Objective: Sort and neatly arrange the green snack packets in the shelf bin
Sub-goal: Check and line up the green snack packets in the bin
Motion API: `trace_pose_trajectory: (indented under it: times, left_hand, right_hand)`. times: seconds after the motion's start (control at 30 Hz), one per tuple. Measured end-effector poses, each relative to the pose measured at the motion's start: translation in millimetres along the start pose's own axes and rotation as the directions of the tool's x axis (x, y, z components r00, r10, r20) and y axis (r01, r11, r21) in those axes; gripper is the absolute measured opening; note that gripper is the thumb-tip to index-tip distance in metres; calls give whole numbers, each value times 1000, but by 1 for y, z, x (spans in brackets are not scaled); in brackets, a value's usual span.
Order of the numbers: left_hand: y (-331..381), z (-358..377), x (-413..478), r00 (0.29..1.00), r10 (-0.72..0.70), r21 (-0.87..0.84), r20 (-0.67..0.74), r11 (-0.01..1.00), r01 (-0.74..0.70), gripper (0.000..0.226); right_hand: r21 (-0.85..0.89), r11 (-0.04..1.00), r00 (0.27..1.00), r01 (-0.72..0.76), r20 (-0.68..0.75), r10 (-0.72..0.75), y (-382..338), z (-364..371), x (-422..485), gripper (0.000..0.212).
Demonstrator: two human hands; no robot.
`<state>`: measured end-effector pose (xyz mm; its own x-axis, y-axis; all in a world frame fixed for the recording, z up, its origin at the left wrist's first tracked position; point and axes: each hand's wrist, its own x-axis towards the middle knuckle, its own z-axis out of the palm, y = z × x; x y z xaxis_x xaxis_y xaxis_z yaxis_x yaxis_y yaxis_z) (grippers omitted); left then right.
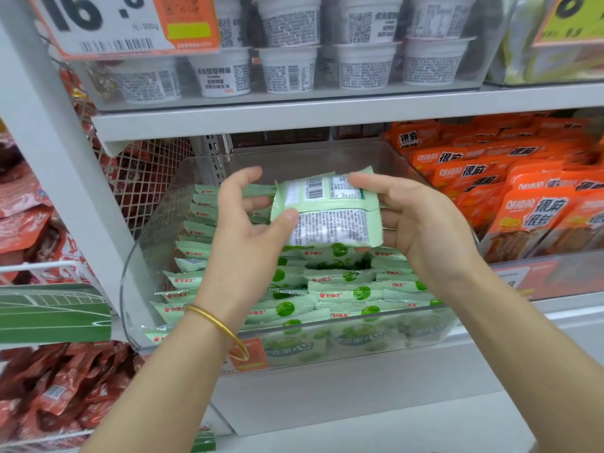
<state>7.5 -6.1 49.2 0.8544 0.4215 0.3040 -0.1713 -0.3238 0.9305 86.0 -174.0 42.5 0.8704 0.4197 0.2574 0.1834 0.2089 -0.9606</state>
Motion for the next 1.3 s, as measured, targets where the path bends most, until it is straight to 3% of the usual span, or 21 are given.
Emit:
trace_pose_trajectory:
  times: [0.07,0.17,0.23,0.33,0.4,0.47,0.53,0.63,0.9,1.13,1.3]
  left_hand:
    - [-5,-3,5,997,-72,-79,-9,994,71,25]
    - [-5,-1,7,987,-150,-182,51,971,157,9]
    - [-4,1,6,980,-186,-181,71,964,196,12]
    - [-1,4,6,971,-221,-208,93,949,236,25]
    - [-2,6,7,986,-164,-79,41,983,167,30]
    - [-7,5,7,1000,3,200,-5,980,-2,26]
    - [-12,4,8,993,117,460,31,880,-118,20]
    - [-21,3,7,984,93,671,150,722,-171,23]
    - [-20,5,5,978,5,732,209,662,-160,25]
    - [-20,6,6,982,-36,707,186,698,-109,5]
    - [-20,5,7,981,-27,691,192,713,-116,12]
  right_hand:
    - [-54,998,1000,16,6,-15,-3,0,-2,43]
    - [-395,896,978,203,48,-201,-5,2,-5,35]
    - [-520,820,969,239,77,-234,-7,2,-5,24]
    - [-506,825,962,253,43,-269,-10,3,-5,15]
    - [-451,864,964,225,-23,-264,-11,4,-5,12]
    - [-447,875,968,188,-67,-242,-9,4,-4,11]
    - [-464,871,973,160,-73,-217,-7,2,-3,13]
    - [-528,837,980,142,-43,-193,-7,-2,-1,15]
    - [-662,718,977,215,143,-160,-16,-11,3,16]
    - [-712,651,964,264,217,-154,-17,-12,5,18]
    - [-794,522,950,312,274,-151,-10,-8,10,22]
